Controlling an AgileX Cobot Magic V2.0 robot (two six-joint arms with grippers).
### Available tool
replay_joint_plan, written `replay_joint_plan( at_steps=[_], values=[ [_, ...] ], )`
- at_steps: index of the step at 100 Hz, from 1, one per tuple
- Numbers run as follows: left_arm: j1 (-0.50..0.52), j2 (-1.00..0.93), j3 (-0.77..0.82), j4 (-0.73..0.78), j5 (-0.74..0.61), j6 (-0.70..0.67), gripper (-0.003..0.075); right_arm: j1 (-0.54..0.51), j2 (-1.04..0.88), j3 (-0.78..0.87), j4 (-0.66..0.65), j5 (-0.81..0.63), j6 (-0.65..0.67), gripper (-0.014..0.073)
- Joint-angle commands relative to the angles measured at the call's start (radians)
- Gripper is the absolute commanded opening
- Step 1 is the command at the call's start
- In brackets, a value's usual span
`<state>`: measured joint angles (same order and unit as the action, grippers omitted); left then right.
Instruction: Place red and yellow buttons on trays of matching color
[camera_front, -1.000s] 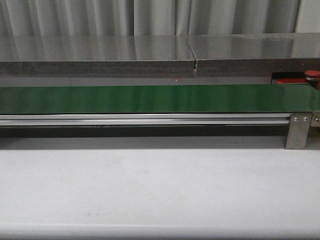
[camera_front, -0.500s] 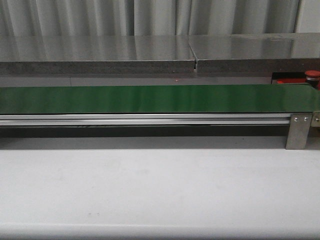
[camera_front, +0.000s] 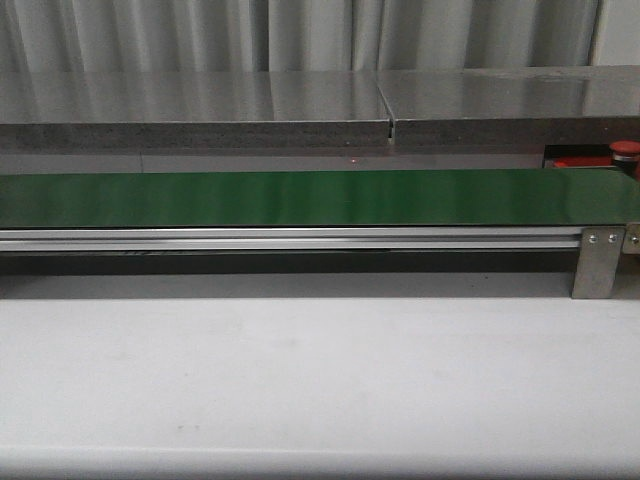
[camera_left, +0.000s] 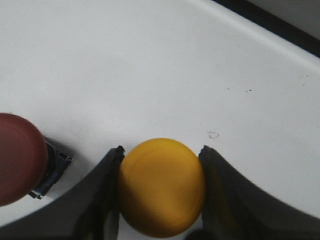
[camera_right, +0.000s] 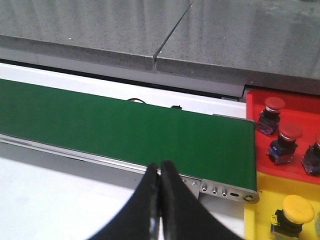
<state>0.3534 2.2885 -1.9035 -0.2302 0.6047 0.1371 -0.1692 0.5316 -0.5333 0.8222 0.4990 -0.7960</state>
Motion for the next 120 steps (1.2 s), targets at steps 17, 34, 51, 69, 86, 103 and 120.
replay_joint_plan(
  at_steps=[17, 34, 51, 69, 86, 103, 120],
  values=[
    [0.002, -0.225, -0.031, -0.024, 0.016, -0.007, -0.0019, 0.000, -0.001, -0.025, 0.019, -0.043, -0.009, -0.0118],
    [0.002, -0.326, -0.031, -0.049, 0.126, -0.007, -0.0019, 0.000, -0.001, -0.025, 0.019, -0.043, -0.009, -0.0118],
    [-0.011, -0.399, 0.017, -0.083, 0.177, 0.003, -0.0019, 0.000, -0.001, -0.025, 0.019, -0.043, -0.009, -0.0118],
    [-0.048, -0.470, 0.151, -0.083, 0.127, 0.045, -0.0019, 0.000, -0.001, -0.025, 0.019, -0.043, -0.009, -0.0118],
    [-0.088, -0.490, 0.290, -0.083, 0.056, 0.058, -0.0019, 0.000, -0.001, -0.025, 0.019, -0.043, -0.009, -0.0118],
    [-0.115, -0.490, 0.406, -0.083, -0.040, 0.074, -0.0019, 0.000, -0.001, -0.025, 0.019, -0.042, -0.009, -0.0118],
    [-0.121, -0.490, 0.475, -0.083, -0.099, 0.090, -0.0019, 0.000, -0.001, -0.025, 0.019, -0.042, -0.009, -0.0118]
  ],
)
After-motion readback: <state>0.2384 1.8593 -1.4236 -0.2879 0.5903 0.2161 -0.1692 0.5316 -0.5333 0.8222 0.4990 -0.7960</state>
